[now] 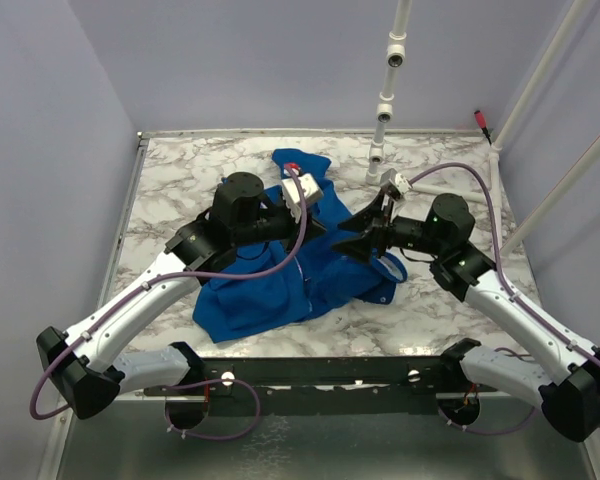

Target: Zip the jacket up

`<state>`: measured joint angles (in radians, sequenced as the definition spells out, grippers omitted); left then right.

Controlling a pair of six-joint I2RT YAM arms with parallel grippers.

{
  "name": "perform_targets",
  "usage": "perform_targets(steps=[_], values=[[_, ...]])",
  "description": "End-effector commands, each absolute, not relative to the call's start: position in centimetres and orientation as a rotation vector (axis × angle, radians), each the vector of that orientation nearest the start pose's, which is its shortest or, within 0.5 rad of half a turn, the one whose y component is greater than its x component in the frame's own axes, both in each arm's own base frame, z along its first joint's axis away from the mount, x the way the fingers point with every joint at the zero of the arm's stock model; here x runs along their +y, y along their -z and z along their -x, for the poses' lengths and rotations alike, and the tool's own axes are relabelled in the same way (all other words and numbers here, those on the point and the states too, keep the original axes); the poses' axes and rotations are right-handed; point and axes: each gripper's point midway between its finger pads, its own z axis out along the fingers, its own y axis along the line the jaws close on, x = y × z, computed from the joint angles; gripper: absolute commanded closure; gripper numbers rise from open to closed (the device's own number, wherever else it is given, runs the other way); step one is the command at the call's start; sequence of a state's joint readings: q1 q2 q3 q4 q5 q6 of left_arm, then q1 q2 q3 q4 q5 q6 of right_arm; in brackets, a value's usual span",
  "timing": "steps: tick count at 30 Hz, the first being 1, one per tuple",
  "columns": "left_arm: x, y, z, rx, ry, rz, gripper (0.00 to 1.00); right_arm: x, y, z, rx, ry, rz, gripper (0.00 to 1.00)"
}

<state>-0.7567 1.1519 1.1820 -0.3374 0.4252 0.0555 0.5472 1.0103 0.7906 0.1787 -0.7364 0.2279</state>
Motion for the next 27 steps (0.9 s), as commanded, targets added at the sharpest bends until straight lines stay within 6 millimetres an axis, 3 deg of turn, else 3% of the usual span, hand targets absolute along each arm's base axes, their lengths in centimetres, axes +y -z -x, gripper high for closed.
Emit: perform_targets(steps=[1, 3, 5, 7, 9, 10, 11, 13, 17, 22, 24, 27], values=[[-29.8, -33.6, -21.7, 1.588, 0.882, -0.995, 0.91, 28.3, -31.0, -20.8, 1.399, -1.254, 0.912, 0.35], [-29.6, -33.4, -21.6, 1.588, 0.879, -1.002, 0.91, 28.0, -30.2, -21.4, 1.433, -1.209, 0.902, 0.34], [-29.5, -32.7, -21.5, 1.593, 0.864, -1.020, 0.90, 26.8, -28.6, -24.0, 1.572, -1.063, 0.776, 0.32], [-29.1, -31.9, -22.0, 1.606, 0.817, -1.024, 0.90, 23.3, -25.6, -27.8, 1.824, -0.798, 0.509, 0.27], [-28.6, -31.5, -22.6, 1.607, 0.761, -1.023, 0.89, 19.7, -23.0, -28.9, 2.004, -0.604, 0.299, 0.20], [-28.3, -31.3, -22.9, 1.611, 0.738, -1.021, 0.89, 18.4, -22.5, -28.8, 2.046, -0.568, 0.188, 0.03], [-28.2, -31.1, -23.0, 1.615, 0.725, -1.018, 0.88, 17.2, -22.1, -28.5, 2.071, -0.549, 0.092, 0.00], [-28.1, -30.8, -23.1, 1.624, 0.713, -1.014, 0.87, 15.5, -21.1, -27.6, 2.120, -0.548, -0.075, 0.00], [-27.8, -30.3, -23.1, 1.626, 0.700, -1.029, 0.86, 13.5, -16.2, -24.0, 2.389, -0.515, -0.314, 0.00], [-27.8, -30.8, -23.5, 1.616, 0.674, -1.030, 0.85, 10.6, -8.3, -18.8, 2.812, -0.176, -0.543, 0.00], [-27.8, -31.1, -23.4, 1.608, 0.679, -1.029, 0.85, 10.9, -7.2, -18.7, 2.851, -0.178, -0.536, 0.00], [-27.5, -31.5, -23.4, 1.598, 0.671, -1.021, 0.85, 11.1, -6.5, -19.4, 2.770, -0.248, -0.520, 0.00]])
